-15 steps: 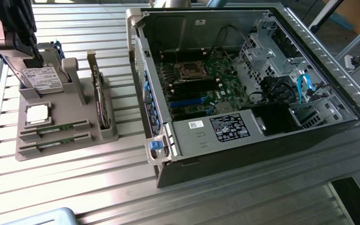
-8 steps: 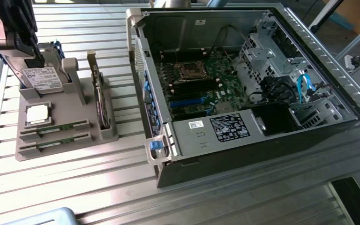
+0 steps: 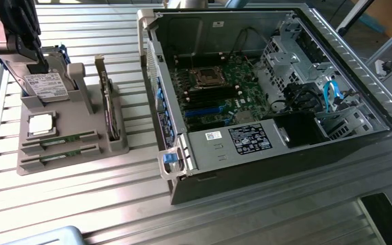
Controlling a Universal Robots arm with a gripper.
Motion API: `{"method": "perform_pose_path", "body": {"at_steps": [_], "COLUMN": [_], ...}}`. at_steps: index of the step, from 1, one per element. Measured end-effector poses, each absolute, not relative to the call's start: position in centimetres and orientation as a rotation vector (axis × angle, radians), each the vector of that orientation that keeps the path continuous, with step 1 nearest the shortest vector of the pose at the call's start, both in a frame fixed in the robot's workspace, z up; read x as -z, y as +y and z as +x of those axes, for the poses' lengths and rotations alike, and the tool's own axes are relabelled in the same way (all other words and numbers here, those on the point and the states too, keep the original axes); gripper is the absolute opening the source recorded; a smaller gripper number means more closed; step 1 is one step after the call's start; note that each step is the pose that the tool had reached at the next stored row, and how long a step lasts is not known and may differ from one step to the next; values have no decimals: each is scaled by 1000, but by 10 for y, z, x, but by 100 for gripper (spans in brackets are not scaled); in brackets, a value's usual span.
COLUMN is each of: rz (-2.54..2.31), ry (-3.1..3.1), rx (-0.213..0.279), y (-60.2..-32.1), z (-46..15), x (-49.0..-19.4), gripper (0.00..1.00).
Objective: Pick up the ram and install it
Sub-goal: 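Pick up the ram and move it above insertion slot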
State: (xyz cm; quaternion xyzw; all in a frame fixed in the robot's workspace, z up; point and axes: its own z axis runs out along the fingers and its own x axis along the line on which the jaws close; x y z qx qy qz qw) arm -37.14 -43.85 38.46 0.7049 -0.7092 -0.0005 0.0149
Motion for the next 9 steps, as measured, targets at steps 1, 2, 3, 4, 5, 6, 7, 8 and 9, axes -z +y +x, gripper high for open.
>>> {"method": "perform_pose_path", "body": {"at_steps": [1,2,3,4,5,6,7,8,9], "rz": [2194,2194,2194,2194,2194,2194,2194,2194,2194], "ry": [-2207,-2207,-2207,-2207,-2207,-2207,-2207,-2207,-2207], "rx": [1,2,2,2,2,2,1,2,2], "y": [-439,-440,-440,-440,-440,-440,-440,-440,-440], "z": [-372,-371,-371,-371,-371,-371,-371,-371,-371], "x": [-384,-383,-383,-382,-382,-382,-382,-382,-382], "gripper": [10,10,10,10,10,10,10,10,10]}}
